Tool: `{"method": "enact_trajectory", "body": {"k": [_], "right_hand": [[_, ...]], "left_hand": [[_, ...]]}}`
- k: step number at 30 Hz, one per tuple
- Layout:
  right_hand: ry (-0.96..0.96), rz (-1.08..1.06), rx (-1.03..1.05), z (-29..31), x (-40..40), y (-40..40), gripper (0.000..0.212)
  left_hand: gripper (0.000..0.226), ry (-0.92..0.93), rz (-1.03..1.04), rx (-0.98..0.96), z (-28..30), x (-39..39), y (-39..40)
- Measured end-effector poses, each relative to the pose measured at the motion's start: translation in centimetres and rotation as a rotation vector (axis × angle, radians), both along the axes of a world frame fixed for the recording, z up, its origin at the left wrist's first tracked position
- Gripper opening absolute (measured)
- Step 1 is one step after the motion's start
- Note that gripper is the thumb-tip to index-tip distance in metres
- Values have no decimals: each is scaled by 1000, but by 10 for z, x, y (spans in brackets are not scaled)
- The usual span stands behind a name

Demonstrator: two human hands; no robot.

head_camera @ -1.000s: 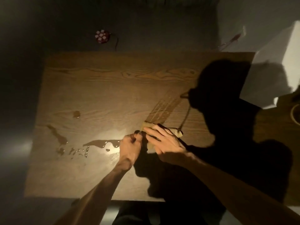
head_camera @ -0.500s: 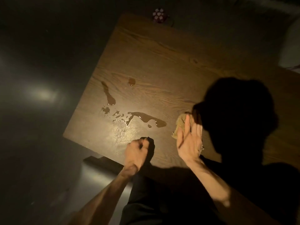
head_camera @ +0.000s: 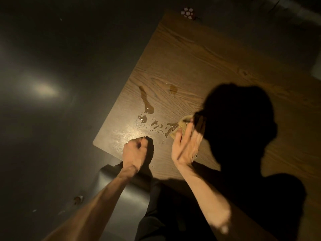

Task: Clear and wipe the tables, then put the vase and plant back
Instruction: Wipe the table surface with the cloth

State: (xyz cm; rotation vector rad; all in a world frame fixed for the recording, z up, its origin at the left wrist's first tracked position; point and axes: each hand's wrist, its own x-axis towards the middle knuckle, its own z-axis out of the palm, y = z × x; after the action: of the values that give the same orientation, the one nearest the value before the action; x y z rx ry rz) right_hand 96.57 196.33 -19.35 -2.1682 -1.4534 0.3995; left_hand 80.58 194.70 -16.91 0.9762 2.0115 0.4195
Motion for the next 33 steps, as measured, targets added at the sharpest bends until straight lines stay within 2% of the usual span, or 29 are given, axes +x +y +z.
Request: {"method": "enact_trajectory", "body": {"k": [2, 7, 15, 17, 19, 22, 24, 28, 31, 33], "right_hand": [[-4, 21, 24, -3, -19, 8, 53], [3, 201, -84, -8, -56, 28, 70], [19, 468, -100, 8, -60, 49, 55], [182, 399, -141, 21, -52, 49, 50], [338, 237, -171, 36, -42, 53, 48], [328, 93, 108, 57, -23, 75, 44], [290, 106, 168, 62, -3, 101, 45], [306, 134, -60, 29, 29, 149, 40], [273, 209, -32, 9, 12, 166, 29], [360, 356, -21, 5, -12, 177, 30]], "left_hand": [[46, 0, -6, 0, -2, -13, 9], [45, -3, -12, 20, -2, -40, 28], [42, -31, -31, 9, 12, -61, 56], [43, -40, -54, 17, 20, -63, 64], [44, -61, -71, 25, 27, -64, 72], [44, -88, -86, 32, 32, -61, 83], [43, -111, -87, 40, 31, -59, 88], [45, -138, -79, 57, 27, -56, 88], [46, -141, -57, 38, 21, -58, 81], [46, -133, -44, 14, 13, -64, 77]]}}
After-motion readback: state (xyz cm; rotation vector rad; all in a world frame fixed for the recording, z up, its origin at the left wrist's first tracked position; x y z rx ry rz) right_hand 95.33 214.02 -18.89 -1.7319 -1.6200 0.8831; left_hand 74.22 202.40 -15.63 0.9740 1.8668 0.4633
